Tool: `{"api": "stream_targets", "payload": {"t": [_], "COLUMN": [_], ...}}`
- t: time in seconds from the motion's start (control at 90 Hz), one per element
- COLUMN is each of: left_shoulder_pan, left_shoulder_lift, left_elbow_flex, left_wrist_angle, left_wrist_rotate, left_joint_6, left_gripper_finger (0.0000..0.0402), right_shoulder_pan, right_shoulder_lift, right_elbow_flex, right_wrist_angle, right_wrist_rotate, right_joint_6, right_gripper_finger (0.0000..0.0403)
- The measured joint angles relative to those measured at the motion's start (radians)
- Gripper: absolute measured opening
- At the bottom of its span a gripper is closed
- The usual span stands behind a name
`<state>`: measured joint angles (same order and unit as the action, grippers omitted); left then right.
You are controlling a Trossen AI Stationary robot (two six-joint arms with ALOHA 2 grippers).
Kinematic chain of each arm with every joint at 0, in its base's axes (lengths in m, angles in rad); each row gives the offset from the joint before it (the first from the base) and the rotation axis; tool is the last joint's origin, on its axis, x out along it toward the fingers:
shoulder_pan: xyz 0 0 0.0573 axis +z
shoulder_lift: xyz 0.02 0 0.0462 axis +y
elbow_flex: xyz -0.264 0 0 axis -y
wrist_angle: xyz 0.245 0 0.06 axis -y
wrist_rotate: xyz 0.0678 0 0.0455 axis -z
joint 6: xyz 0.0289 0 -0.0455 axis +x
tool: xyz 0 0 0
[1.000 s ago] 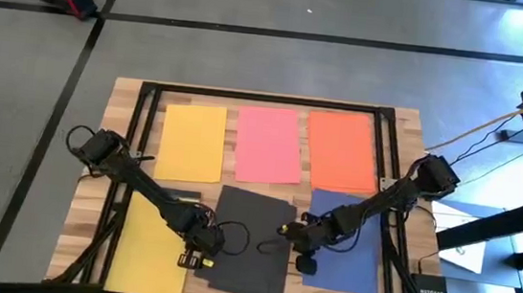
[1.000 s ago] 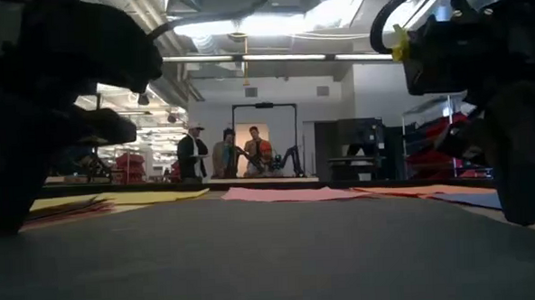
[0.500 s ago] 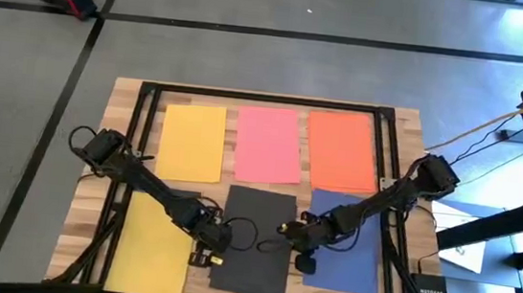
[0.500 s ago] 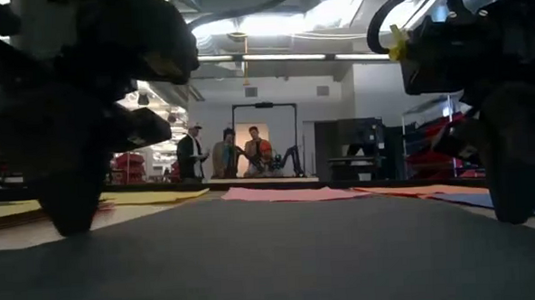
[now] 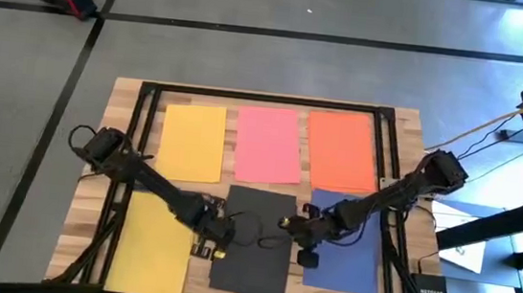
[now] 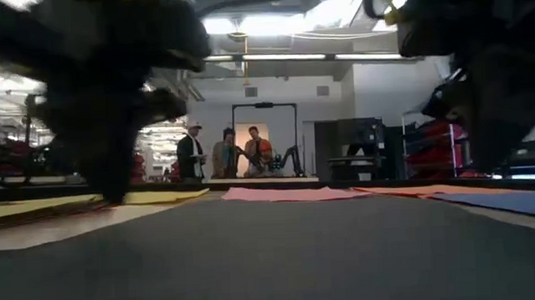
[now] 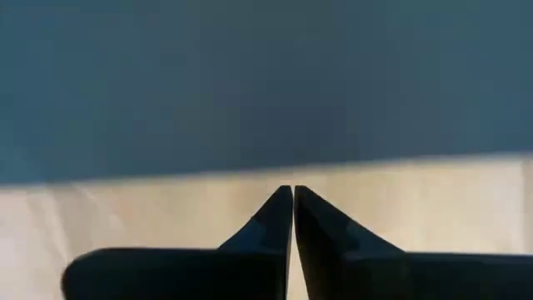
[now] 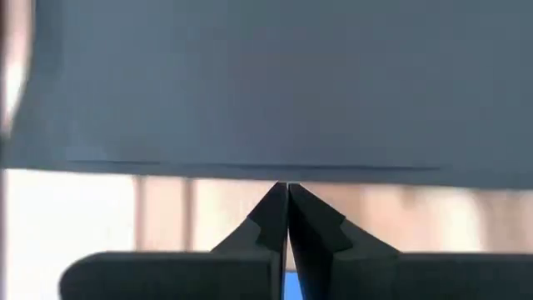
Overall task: Organize paper
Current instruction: Stack the black paper on the top of the black paper
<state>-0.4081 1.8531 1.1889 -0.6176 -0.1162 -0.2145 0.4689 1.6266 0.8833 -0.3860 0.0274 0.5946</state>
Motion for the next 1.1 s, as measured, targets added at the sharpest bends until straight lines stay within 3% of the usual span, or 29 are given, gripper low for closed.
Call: {"api": "stream_targets", "payload": {"t": [0.244,0.489,0.733,1.1], "left_shoulder_pan": [0.235,0.395,0.412,0.341], "left_shoulder_lift": [0.0,0.046,0.12,0.086], "left_elbow_flex": [-0.003,-0.003,0.0,-0.004], "left_wrist_angle": [0.207,0.272,0.301,0.249], "left_wrist_rotate": [-0.01,-0.018,0.0,0.017], "left_joint_6": [0.232,0.327,0.346,0.257], "left_gripper_finger": [0.0,0.0,0.0,0.0], "right_shoulder_pan": [-0.057,-0.059,-0.059,-0.059], "right_shoulder_lift": [-0.001,-0.001,-0.001,-0.001], "right_elbow_flex": [0.0,0.0,0.0,0.0], "right_wrist_angle": [-0.044,-0.043,-0.041,-0.043], "right_wrist_rotate": [0.008,0.017,0.024,0.025], "right_joint_6": [-0.06,-0.096,-0.096,-0.099], "right_gripper_finger": [0.0,0.0,0.0,0.0]}}
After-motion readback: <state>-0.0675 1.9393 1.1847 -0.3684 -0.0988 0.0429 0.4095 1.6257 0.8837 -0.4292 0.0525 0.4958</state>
